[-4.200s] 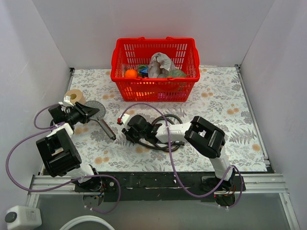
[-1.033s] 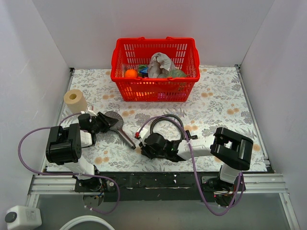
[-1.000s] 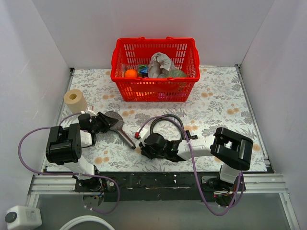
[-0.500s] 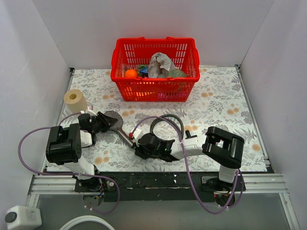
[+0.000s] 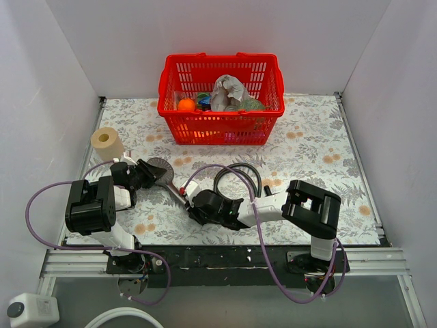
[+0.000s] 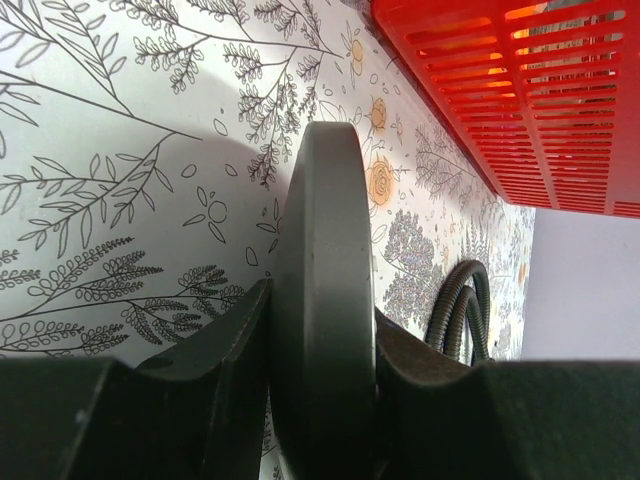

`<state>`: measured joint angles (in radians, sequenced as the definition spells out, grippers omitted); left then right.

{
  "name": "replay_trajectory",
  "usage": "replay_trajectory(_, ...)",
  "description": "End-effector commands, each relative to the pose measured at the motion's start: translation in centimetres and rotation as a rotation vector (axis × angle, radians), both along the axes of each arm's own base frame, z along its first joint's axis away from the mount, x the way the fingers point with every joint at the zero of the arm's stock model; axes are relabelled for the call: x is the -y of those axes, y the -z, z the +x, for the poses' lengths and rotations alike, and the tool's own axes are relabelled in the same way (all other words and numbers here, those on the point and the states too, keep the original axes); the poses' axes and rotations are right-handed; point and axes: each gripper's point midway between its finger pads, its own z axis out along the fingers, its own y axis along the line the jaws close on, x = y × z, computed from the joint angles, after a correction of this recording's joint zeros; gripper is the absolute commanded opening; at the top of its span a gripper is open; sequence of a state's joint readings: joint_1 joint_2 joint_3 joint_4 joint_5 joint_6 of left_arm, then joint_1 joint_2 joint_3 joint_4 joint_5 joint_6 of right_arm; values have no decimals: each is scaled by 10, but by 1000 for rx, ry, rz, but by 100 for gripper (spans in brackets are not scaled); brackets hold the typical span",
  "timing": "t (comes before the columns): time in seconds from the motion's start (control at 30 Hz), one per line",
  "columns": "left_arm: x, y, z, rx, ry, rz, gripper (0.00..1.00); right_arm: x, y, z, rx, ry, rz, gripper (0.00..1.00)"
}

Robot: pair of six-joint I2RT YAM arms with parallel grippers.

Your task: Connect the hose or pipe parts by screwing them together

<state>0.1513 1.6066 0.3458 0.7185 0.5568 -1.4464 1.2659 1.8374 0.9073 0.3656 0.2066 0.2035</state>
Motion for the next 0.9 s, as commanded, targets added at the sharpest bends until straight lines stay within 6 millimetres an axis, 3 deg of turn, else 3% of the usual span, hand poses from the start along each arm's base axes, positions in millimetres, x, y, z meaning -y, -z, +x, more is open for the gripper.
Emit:
replay_trajectory(0.0, -2, -2, -1, 16, 0, 15, 0, -3, -4, 15, 47, 58, -23, 1)
replay_trajectory(0.33, -4, -5, 0, 19, -8, 11, 0, 17, -1, 17, 53, 119, -43, 1)
replay_trajectory(0.67, -2, -9, 0, 34, 3, 10, 0, 6, -5, 18, 46, 115, -6, 1)
replay_trajectory(0.87, -1, -12, -1, 47, 5, 5, 0, -16, -20, 23, 56, 98, 55, 1)
